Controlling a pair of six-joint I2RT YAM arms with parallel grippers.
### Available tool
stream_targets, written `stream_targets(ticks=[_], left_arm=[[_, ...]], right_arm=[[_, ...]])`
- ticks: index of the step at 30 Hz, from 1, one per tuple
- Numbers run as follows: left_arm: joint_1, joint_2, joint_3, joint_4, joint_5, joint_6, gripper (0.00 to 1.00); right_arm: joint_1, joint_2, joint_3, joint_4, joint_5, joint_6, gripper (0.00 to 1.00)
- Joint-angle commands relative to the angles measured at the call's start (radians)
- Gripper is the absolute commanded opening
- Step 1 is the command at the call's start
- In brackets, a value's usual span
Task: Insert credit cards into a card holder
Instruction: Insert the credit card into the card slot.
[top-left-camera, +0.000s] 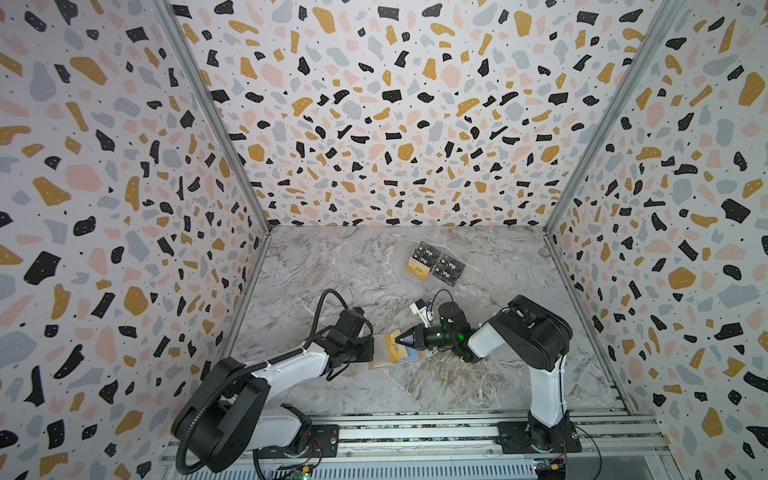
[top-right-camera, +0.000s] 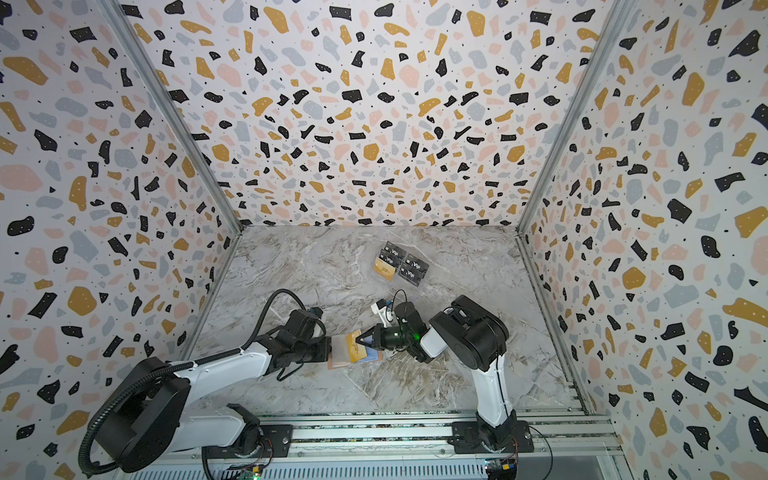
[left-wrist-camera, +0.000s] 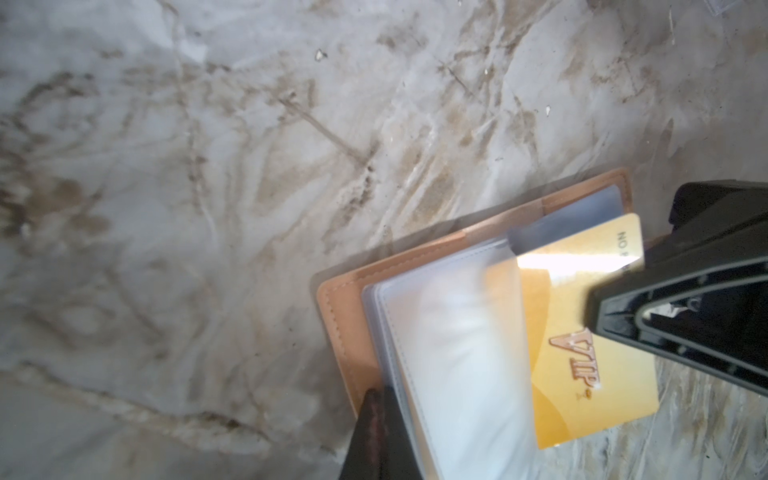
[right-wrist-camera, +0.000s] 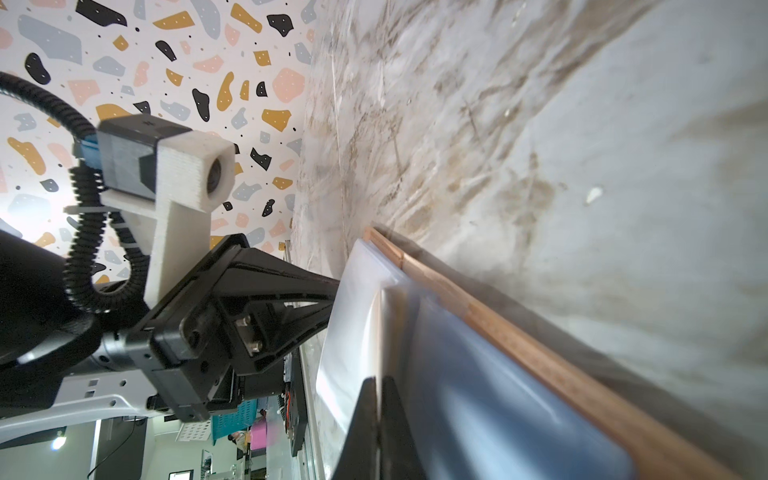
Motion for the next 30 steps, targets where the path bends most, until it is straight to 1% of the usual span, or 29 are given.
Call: stream_targets(ticks=[1, 10, 14, 21, 26, 30], left_arm=[[0.001, 0.033, -0.023, -0.044, 0.001, -0.008, 0.00], [-0.002, 0.013, -0.038, -0.037, -0.002, -0.025, 0.00], [-0.002, -0.014, -0.049, -0.027, -0.007, -0.041, 0.00], [-0.008, -0.016, -0.058, -0.013, 0.000, -0.047, 0.00], [-0.011, -0.013, -0.065, 0.002, 0.007, -0.049, 0.00], [-0.013, -0.009, -0.072, 0.003, 0.010, -0.051, 0.00]], right_arm=[[0.012, 0.007, 0.011, 0.036, -0.027, 0.028, 0.00], [0.025, 0.027, 0.004, 0.072, -0.004, 0.069, 0.00], [0.032, 0.028, -0.008, 0.098, 0.019, 0.097, 0.00], [0.039, 0.019, -0.030, 0.124, 0.064, 0.132, 0.00], [0.043, 0.009, -0.035, 0.121, 0.080, 0.129, 0.00], [0.053, 0.003, -0.034, 0.098, 0.098, 0.102, 0.00]])
